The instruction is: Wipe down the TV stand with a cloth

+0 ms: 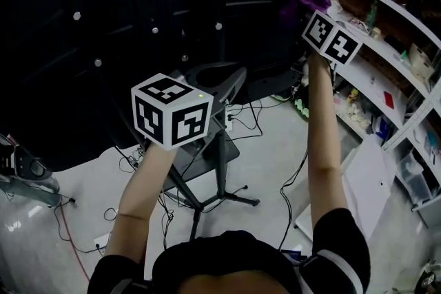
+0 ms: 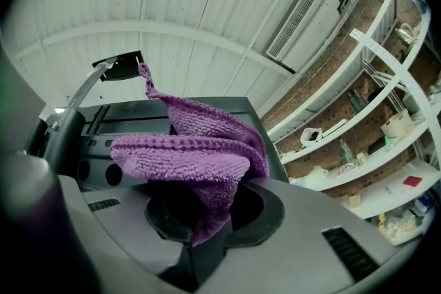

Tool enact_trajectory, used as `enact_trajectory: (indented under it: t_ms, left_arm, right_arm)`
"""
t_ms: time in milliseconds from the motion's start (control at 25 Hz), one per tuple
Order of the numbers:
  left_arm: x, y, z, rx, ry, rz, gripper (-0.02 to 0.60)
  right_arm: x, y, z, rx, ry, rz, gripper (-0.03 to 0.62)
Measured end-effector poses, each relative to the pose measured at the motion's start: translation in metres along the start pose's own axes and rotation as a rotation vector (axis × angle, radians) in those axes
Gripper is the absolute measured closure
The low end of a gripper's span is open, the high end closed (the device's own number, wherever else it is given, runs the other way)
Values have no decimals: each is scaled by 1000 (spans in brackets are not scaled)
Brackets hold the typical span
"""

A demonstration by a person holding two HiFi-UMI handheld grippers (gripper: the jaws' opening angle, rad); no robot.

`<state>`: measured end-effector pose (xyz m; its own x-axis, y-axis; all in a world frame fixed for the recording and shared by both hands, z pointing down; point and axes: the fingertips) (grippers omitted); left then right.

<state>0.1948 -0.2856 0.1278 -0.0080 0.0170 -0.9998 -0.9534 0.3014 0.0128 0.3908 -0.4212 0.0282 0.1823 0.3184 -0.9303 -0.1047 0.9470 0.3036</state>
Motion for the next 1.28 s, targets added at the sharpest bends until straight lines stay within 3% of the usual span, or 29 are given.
enact_trajectory:
  t_ms: [240, 520, 1280]
  left_arm:
    - [-3, 1, -3, 3, 14, -5, 575]
    - [-4, 2, 2, -8, 29, 8, 575]
    - [-6, 46, -4, 68, 47, 29, 575]
  right_arm:
    - [5, 8, 22, -36, -9, 8, 530]
    - [3, 30, 14, -7, 17, 9, 530]
    - [-35, 66, -150, 328, 83, -44, 530]
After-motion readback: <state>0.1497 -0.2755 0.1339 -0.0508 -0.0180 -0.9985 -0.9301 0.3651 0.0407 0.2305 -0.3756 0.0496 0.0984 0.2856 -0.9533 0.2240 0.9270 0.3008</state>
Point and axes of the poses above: the fingertips, and each gripper's own axes: y backward along the fingers, z to its right, x out of its top, and after that the axes turned 7 degrees about -x, right-handed
